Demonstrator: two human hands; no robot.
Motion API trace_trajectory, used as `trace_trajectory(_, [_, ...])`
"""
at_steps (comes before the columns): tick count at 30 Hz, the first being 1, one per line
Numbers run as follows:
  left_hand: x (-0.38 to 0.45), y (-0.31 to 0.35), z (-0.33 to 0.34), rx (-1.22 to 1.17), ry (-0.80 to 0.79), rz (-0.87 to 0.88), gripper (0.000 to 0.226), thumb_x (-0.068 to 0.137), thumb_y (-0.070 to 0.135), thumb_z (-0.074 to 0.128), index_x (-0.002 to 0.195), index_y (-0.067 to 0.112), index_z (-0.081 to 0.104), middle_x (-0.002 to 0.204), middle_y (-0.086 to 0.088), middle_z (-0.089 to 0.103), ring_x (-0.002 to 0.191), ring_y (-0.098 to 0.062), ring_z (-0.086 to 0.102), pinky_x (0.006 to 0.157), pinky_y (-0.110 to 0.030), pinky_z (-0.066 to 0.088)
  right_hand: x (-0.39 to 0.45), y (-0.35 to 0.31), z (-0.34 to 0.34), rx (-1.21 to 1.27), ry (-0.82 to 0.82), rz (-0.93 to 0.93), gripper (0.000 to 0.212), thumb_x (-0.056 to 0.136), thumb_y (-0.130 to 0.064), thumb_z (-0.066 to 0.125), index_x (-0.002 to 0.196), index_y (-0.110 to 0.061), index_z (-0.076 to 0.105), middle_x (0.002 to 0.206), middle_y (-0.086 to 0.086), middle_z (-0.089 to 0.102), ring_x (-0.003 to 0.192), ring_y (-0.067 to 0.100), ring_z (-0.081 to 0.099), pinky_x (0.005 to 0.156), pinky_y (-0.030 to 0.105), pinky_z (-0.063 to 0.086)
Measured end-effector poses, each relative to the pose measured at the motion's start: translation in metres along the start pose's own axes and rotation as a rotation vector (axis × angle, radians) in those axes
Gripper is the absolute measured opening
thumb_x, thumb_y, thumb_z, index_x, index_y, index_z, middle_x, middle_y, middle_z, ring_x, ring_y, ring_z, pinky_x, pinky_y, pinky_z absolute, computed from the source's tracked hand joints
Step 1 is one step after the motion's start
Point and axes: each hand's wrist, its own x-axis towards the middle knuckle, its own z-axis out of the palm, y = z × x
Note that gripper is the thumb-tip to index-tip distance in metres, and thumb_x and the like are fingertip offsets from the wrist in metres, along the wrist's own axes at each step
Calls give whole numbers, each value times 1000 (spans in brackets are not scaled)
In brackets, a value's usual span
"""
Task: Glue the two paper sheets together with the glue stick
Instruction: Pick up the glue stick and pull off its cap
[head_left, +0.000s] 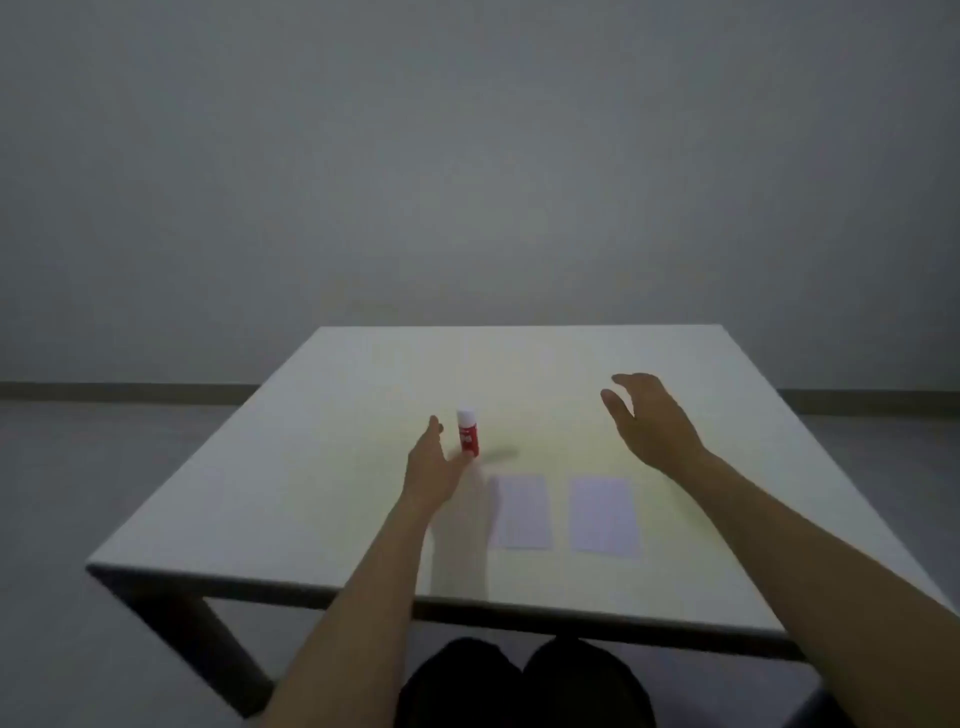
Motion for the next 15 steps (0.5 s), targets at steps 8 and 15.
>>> trace_trajectory(8, [-2, 11, 18, -129, 156, -10, 11, 82, 19, 64, 84, 11, 71, 86, -9, 75, 88, -28, 68, 70, -27, 43, 1, -54, 20, 281, -100, -48, 44, 94, -39, 46, 128, -11, 49, 120, 13, 61, 101, 28, 62, 86, 30, 43])
trace_trajectory(15, [-8, 24, 12, 85, 118, 300, 23, 72, 25, 77, 93, 19, 68, 88, 5, 64, 76, -13, 60, 68, -28, 48, 21, -94, 24, 260, -319, 189, 73, 82, -72, 32, 78, -3, 58, 56, 14, 64, 34, 20, 52, 42, 23, 46])
